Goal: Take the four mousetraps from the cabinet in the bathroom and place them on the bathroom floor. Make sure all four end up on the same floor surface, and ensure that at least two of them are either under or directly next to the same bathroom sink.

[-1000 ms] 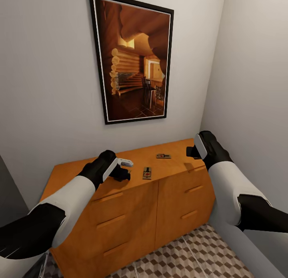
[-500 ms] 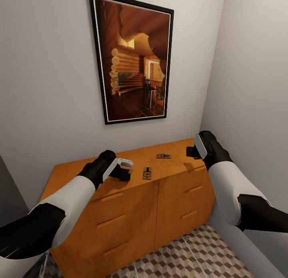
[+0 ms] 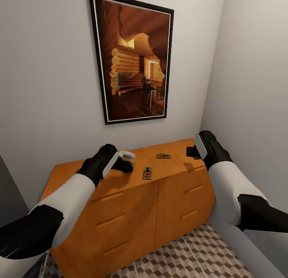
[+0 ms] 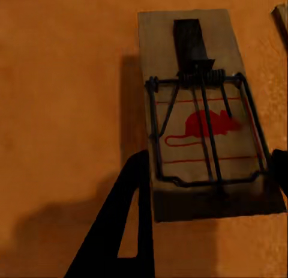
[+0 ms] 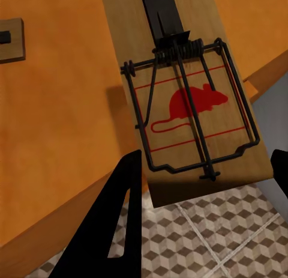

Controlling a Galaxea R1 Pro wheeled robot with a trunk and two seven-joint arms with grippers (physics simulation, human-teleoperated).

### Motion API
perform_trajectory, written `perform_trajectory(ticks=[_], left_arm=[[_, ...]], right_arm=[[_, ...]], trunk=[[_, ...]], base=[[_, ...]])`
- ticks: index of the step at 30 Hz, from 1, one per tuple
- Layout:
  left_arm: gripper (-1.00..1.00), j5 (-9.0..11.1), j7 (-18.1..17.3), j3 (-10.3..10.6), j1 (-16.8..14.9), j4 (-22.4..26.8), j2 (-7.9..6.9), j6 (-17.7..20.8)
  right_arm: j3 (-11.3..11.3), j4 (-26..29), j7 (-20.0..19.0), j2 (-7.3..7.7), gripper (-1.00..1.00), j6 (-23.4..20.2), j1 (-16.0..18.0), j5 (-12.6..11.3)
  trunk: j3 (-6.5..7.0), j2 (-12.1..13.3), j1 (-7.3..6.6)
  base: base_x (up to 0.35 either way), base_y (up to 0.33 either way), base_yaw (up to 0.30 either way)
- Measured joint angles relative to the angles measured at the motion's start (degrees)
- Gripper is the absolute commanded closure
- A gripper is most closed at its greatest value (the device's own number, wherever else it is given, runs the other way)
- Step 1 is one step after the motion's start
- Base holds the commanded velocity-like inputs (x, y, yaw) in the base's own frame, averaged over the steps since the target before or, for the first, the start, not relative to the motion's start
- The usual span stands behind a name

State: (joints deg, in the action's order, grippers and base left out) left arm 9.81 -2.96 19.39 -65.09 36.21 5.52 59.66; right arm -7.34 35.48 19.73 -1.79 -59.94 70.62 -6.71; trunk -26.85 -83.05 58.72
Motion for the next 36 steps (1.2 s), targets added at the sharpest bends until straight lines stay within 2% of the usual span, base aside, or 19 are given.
perform_trajectory(ticks=[2, 15, 30, 36], left_arm=[[1.00, -0.02, -0.17, -0.06, 0.01, 4.35, -0.03, 0.07], [1.00, -0.11, -0.19, -0.52, 0.02, 5.56, -0.16, 0.09], [1.00, -0.31, 0.34, -0.58, 0.01, 6.44, -0.49, -0.59], [1.00, -0.61, 2.85, -0.53, 0.01, 9.50, -1.01, -0.85]], right_arm=[[0.00, -0.01, 0.00, 0.00, 1.00, 0.00, 0.00, 0.03], [0.00, -0.02, 0.00, -0.14, 1.00, 0.00, 0.00, -0.01], [0.00, -0.02, -0.16, -0.26, 1.00, 0.00, 0.00, -0.05], [0.00, -0.02, -0.25, -0.31, 1.00, 0.00, 0.00, -0.04]], trunk=[[-0.01, 0.01, 0.00], [-0.01, 0.01, 0.01], [-0.01, 0.01, 0.04], [-0.01, 0.01, 0.04]], base=[[0.000, 0.000, 0.000], [-0.014, 0.000, 0.000], [-0.308, 0.000, 0.000], [-0.346, 0.000, 0.000]])
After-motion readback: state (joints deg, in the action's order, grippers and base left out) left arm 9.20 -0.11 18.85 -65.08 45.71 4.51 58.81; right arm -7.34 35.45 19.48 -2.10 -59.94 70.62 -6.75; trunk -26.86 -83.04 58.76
